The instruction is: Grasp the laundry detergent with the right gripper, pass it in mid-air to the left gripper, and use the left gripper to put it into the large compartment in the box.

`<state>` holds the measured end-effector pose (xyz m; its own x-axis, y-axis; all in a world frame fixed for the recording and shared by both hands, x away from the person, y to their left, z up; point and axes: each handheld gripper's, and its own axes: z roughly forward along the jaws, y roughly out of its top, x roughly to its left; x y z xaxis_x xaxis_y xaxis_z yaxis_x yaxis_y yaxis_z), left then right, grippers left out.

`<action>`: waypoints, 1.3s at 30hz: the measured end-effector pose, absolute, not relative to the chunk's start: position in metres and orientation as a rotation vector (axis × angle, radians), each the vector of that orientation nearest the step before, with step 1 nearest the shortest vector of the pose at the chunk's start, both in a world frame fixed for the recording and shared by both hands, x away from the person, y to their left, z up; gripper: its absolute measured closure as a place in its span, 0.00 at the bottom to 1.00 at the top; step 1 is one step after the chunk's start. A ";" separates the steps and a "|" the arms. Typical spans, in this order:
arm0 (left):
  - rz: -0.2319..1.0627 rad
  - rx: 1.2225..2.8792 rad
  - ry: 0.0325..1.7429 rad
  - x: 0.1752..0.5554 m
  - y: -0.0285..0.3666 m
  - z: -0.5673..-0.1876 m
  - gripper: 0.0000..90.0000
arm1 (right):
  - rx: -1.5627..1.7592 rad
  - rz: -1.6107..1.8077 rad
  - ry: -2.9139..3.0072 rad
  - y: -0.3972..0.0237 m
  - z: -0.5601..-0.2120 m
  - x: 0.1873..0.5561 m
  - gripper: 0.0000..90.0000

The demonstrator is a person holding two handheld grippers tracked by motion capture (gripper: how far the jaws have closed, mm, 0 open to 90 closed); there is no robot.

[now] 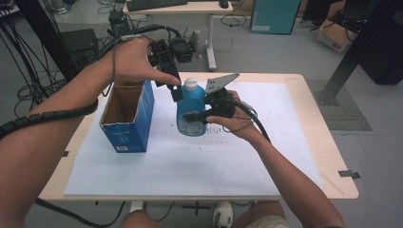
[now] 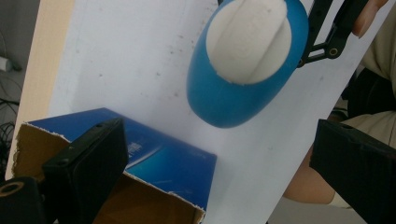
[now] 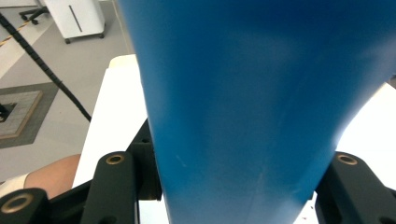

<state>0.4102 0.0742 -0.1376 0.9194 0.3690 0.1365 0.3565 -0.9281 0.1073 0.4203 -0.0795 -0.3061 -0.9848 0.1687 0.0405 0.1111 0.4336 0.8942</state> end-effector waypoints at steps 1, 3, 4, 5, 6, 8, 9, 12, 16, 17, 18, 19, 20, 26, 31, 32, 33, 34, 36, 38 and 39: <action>0.237 2.999 0.568 0.410 0.074 -0.138 0.05 | 0.255 1.623 2.613 -0.080 -0.306 0.420 0.49; 0.215 2.991 0.573 0.409 0.074 -0.138 0.05 | 0.238 1.618 2.614 -0.077 -0.306 0.418 0.49; 0.219 2.992 0.560 0.408 0.073 -0.138 0.05 | 0.232 1.610 2.620 -0.075 -0.306 0.418 0.49; 0.212 2.992 0.557 0.408 0.072 -0.139 0.05 | 0.229 1.607 2.621 -0.075 -0.306 0.417 0.49; 0.207 2.996 0.547 0.408 0.071 -0.139 0.05 | 0.227 1.607 2.622 -0.074 -0.306 0.417 0.49; 0.206 2.998 0.546 0.407 0.070 -0.141 0.05 | 0.226 1.609 2.618 -0.074 -0.306 0.416 0.49; 0.205 3.004 0.536 0.406 0.069 -0.141 0.05 | 0.215 1.606 2.622 -0.073 -0.306 0.416 0.49; 0.190 3.009 0.527 0.406 0.068 -0.142 0.05 | 0.207 1.606 2.622 -0.072 -0.306 0.415 0.49; 0.188 2.997 0.506 0.404 0.065 -0.143 0.05 | 0.184 1.609 2.625 -0.069 -0.306 0.415 0.49; 0.165 3.015 0.492 0.405 0.065 -0.142 0.05 | 0.175 1.610 2.625 -0.068 -0.305 0.415 0.49; 0.164 3.011 0.498 0.404 0.064 -0.143 0.05 | 0.170 1.613 2.626 -0.068 -0.305 0.415 0.49; 0.168 3.040 0.456 0.406 0.064 -0.142 0.05 | 0.164 1.619 2.624 -0.067 -0.304 0.415 0.49; 0.166 3.006 0.497 0.404 0.063 -0.144 0.05 | 0.161 1.621 2.621 -0.067 -0.304 0.415 0.49; 0.155 3.034 0.456 0.406 0.062 -0.145 0.05 | 0.137 1.627 2.618 -0.063 -0.302 0.414 0.49; 0.134 3.057 0.434 0.407 0.059 -0.151 0.05 | 0.122 1.630 2.620 -0.061 -0.300 0.412 0.49; 0.133 3.045 0.429 0.407 0.059 -0.152 0.05 | 0.117 1.632 2.619 -0.061 -0.299 0.412 0.49; 0.131 3.040 0.426 0.407 0.058 -0.153 0.05 | 0.120 1.634 2.620 -0.060 -0.299 0.411 0.49; 0.130 3.038 0.424 0.407 0.058 -0.154 0.05 | 0.118 1.633 2.621 -0.061 -0.298 0.411 0.49; 0.111 3.043 0.417 0.407 0.057 -0.156 0.05 | 0.108 1.632 2.617 -0.061 -0.297 0.411 0.49; 0.109 3.044 0.412 0.406 0.056 -0.158 0.05 | 0.110 1.638 2.620 -0.061 -0.296 0.411 0.49; 0.109 3.044 0.412 0.406 0.056 -0.158 0.05 | 0.110 1.638 2.620 -0.061 -0.296 0.411 0.49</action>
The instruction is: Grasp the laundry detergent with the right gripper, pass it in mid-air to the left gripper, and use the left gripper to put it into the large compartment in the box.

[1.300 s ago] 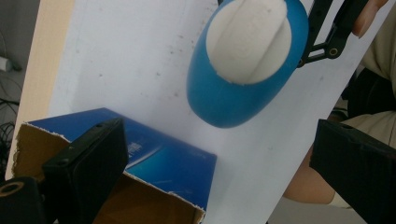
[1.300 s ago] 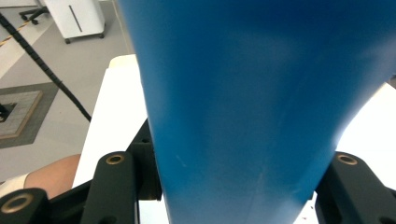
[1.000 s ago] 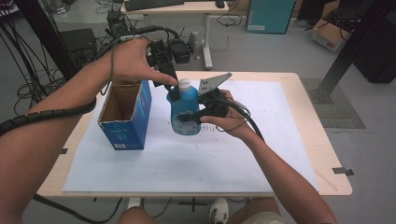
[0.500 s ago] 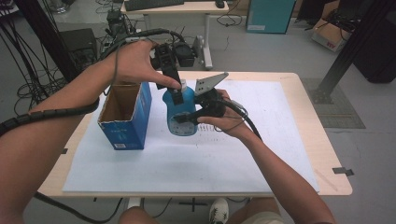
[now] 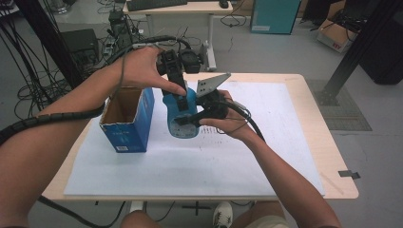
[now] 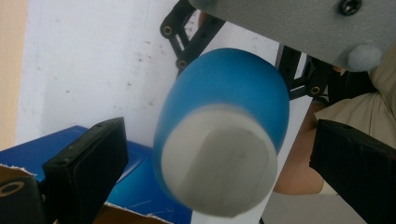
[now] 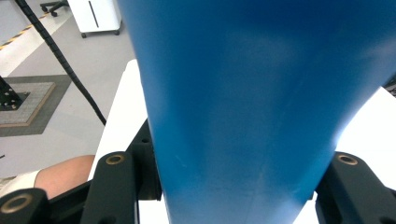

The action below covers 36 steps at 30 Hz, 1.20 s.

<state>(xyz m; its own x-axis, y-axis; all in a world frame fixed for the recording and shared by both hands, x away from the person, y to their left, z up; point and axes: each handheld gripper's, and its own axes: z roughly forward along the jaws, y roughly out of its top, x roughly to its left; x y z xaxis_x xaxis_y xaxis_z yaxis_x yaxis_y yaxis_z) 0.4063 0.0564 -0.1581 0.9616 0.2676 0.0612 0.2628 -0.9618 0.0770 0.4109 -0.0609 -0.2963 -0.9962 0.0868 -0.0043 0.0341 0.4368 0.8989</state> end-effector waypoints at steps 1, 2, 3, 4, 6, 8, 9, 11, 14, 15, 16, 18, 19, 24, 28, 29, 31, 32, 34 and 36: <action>0.117 3.047 0.407 0.407 0.056 -0.159 0.05 | 0.109 1.642 2.622 -0.061 -0.295 0.410 0.49; 0.117 3.047 0.407 0.407 0.056 -0.159 0.05 | 0.100 1.641 2.620 -0.061 -0.294 0.410 0.49; 0.097 3.056 0.416 0.407 0.056 -0.158 0.05 | 0.094 1.642 2.618 -0.061 -0.294 0.410 0.49; 0.098 3.055 0.416 0.408 0.056 -0.158 0.05 | 0.063 1.631 2.614 -0.062 -0.293 0.412 0.49; 0.092 3.053 0.408 0.408 0.056 -0.158 0.05 | 0.069 1.641 2.612 -0.061 -0.292 0.411 0.49; 0.081 3.062 0.398 0.408 0.056 -0.159 0.05 | 0.070 1.645 2.612 -0.060 -0.292 0.411 0.49; 0.082 3.063 0.399 0.408 0.056 -0.160 0.05 | 0.076 1.641 2.617 -0.060 -0.292 0.410 0.49; 0.076 3.057 0.407 0.408 0.056 -0.161 0.05 | 0.092 1.633 2.628 -0.060 -0.291 0.409 0.49; 0.075 3.061 0.404 0.409 0.056 -0.163 0.05 | 0.165 1.598 2.673 -0.062 -0.290 0.406 0.49; 0.067 3.063 0.403 0.409 0.056 -0.163 0.05 | 0.166 1.598 2.676 -0.062 -0.291 0.406 0.49; 0.070 3.064 0.404 0.409 0.056 -0.163 0.05 | 0.168 1.598 2.677 -0.062 -0.291 0.406 0.49; 0.071 3.068 0.399 0.409 0.056 -0.165 0.05 | 0.175 1.599 2.679 -0.062 -0.291 0.406 0.49; 0.071 3.068 0.398 0.409 0.056 -0.165 0.05 | 0.177 1.600 2.680 -0.062 -0.291 0.406 0.49; 0.061 3.070 0.388 0.410 0.055 -0.164 0.05 | 0.177 1.610 2.675 -0.063 -0.290 0.406 0.49; 0.038 3.074 0.377 0.411 0.054 -0.165 0.05 | 0.177 1.612 2.680 -0.063 -0.291 0.406 0.49; 0.043 3.074 0.378 0.411 0.054 -0.166 0.05 | 0.181 1.607 2.686 -0.063 -0.291 0.406 0.49; 0.039 3.082 0.379 0.411 0.055 -0.166 0.05 | 0.177 1.605 2.694 -0.063 -0.291 0.407 0.49; 0.036 3.080 0.382 0.411 0.055 -0.167 0.05 | 0.181 1.605 2.698 -0.063 -0.291 0.407 0.49; 0.049 3.070 0.394 0.411 0.056 -0.167 0.05 | 0.185 1.602 2.697 -0.063 -0.292 0.407 0.49; 0.049 3.072 0.393 0.411 0.056 -0.167 0.05 | 0.185 1.604 2.691 -0.063 -0.292 0.408 0.49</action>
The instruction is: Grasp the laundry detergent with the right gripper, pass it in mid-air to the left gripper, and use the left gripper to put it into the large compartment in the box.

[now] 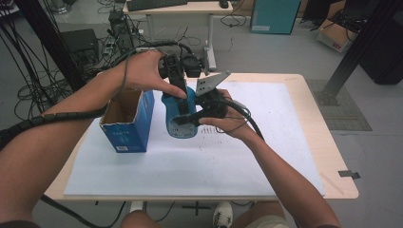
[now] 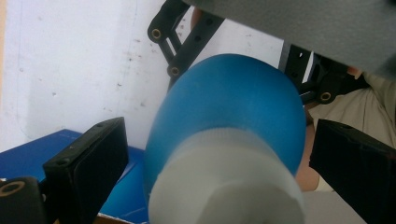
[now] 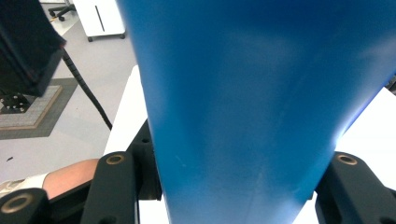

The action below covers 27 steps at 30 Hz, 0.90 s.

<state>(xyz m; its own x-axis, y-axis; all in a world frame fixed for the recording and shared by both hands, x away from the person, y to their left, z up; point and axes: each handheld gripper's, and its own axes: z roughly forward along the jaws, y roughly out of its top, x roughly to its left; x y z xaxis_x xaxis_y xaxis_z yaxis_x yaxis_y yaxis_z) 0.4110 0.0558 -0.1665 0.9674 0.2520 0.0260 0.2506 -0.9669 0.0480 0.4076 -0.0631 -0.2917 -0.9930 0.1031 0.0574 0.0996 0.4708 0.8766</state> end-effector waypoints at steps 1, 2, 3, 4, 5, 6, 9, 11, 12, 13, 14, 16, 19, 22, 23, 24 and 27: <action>0.053 3.074 0.390 0.411 0.055 -0.166 0.05 | 0.185 1.606 2.690 -0.063 -0.292 0.408 0.49; 0.054 3.077 0.388 0.411 0.055 -0.166 0.05 | 0.184 1.606 2.683 -0.063 -0.292 0.408 0.49; 0.050 3.079 0.385 0.412 0.055 -0.166 0.05 | 0.183 1.603 2.683 -0.063 -0.292 0.409 0.49; 0.048 3.076 0.390 0.412 0.055 -0.166 0.05 | 0.184 1.603 2.683 -0.063 -0.292 0.409 0.49; 0.056 3.074 0.384 0.412 0.055 -0.166 0.05 | 0.183 1.604 2.682 -0.063 -0.292 0.409 0.49; 0.055 3.065 0.398 0.411 0.054 -0.166 0.05 | 0.184 1.606 2.685 -0.063 -0.292 0.409 0.49; 0.051 3.068 0.390 0.412 0.054 -0.166 0.05 | 0.187 1.603 2.690 -0.064 -0.292 0.409 0.49; 0.048 3.075 0.389 0.412 0.054 -0.166 0.05 | 0.182 1.604 2.691 -0.064 -0.292 0.409 0.49; 0.050 3.074 0.388 0.412 0.054 -0.166 0.06 | 0.181 1.606 2.691 -0.064 -0.292 0.409 0.49; 0.056 3.071 0.384 0.412 0.054 -0.166 0.06 | 0.179 1.604 2.692 -0.064 -0.292 0.409 0.49; 0.049 3.074 0.383 0.413 0.054 -0.165 0.06 | 0.183 1.606 2.690 -0.064 -0.292 0.409 0.49; 0.061 3.066 0.390 0.412 0.054 -0.165 0.06 | 0.186 1.602 2.685 -0.064 -0.292 0.409 0.49; 0.054 3.068 0.390 0.412 0.054 -0.164 0.06 | 0.178 1.606 2.681 -0.064 -0.292 0.409 0.49; 0.057 3.066 0.391 0.412 0.054 -0.163 0.06 | 0.175 1.603 2.683 -0.064 -0.291 0.409 0.49; 0.057 3.068 0.391 0.411 0.054 -0.163 0.06 | 0.174 1.602 2.684 -0.064 -0.291 0.408 0.49; 0.059 3.067 0.391 0.411 0.054 -0.164 0.06 | 0.172 1.603 2.684 -0.064 -0.291 0.408 0.49; 0.071 3.066 0.382 0.410 0.054 -0.163 0.06 | 0.170 1.608 2.683 -0.064 -0.290 0.408 0.49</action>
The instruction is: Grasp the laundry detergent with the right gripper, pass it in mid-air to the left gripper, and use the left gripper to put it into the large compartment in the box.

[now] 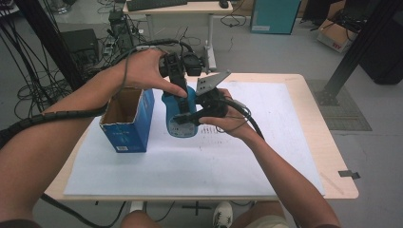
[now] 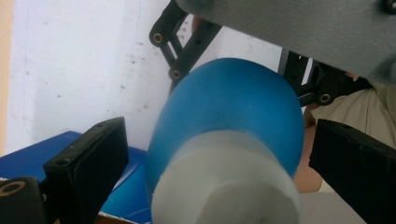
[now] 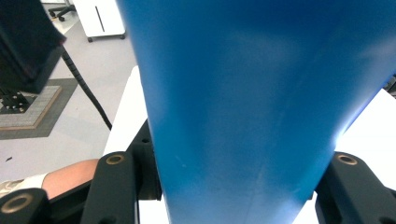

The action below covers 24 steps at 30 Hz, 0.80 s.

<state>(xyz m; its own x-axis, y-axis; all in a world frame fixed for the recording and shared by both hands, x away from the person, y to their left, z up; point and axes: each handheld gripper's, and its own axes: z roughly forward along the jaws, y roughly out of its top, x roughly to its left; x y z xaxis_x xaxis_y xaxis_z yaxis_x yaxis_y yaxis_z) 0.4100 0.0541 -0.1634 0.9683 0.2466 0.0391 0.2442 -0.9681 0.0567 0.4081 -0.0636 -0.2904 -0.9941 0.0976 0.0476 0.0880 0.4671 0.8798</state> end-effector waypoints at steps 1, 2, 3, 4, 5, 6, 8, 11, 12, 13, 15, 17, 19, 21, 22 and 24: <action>0.063 3.068 0.382 0.410 0.054 -0.163 0.06 | 0.170 1.608 2.682 -0.064 -0.290 0.408 0.49; 0.063 3.068 0.382 0.410 0.054 -0.163 0.06 | 0.167 1.607 2.681 -0.064 -0.290 0.408 0.49; 0.063 3.069 0.380 0.410 0.054 -0.162 0.06 | 0.167 1.610 2.682 -0.064 -0.290 0.408 0.49; 0.076 3.063 0.383 0.409 0.054 -0.162 0.06 | 0.167 1.609 2.682 -0.064 -0.289 0.408 0.49; 0.074 3.067 0.372 0.410 0.054 -0.161 0.06 | 0.169 1.610 2.681 -0.064 -0.289 0.408 0.49; 0.063 3.068 0.371 0.410 0.054 -0.160 0.06 | 0.169 1.611 2.680 -0.064 -0.289 0.407 0.49; 0.071 3.067 0.373 0.409 0.054 -0.160 0.06 | 0.167 1.612 2.677 -0.064 -0.288 0.407 0.49; 0.075 3.058 0.378 0.409 0.054 -0.160 0.06 | 0.167 1.615 2.677 -0.064 -0.288 0.407 0.49; 0.062 3.057 0.379 0.409 0.054 -0.160 0.06 | 0.169 1.616 2.675 -0.064 -0.288 0.407 0.49; 0.062 3.057 0.379 0.409 0.054 -0.160 0.06 | 0.162 1.617 2.673 -0.064 -0.288 0.407 0.49; 0.070 3.068 0.362 0.409 0.054 -0.160 0.06 | 0.161 1.611 2.674 -0.064 -0.287 0.407 0.49; 0.077 3.065 0.371 0.409 0.055 -0.160 0.06 | 0.163 1.612 2.675 -0.064 -0.287 0.407 0.49; 0.071 3.061 0.378 0.409 0.055 -0.160 0.06 | 0.163 1.614 2.676 -0.064 -0.286 0.407 0.49; 0.080 3.059 0.378 0.408 0.056 -0.160 0.06 | 0.161 1.614 2.675 -0.064 -0.286 0.407 0.49; 0.083 3.057 0.383 0.408 0.056 -0.160 0.06 | 0.161 1.614 2.674 -0.064 -0.286 0.407 0.49; 0.082 3.064 0.371 0.409 0.056 -0.159 0.06 | 0.161 1.613 2.675 -0.064 -0.286 0.407 0.49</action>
<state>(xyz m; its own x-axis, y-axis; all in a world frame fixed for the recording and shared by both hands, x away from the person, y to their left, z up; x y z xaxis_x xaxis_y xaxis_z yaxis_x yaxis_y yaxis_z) 0.4085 0.0555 -0.1590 0.9698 0.2396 0.0459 0.2367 -0.9697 0.0606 0.4070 -0.0637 -0.2861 -0.9946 0.0954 0.0409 0.0807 0.4628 0.8828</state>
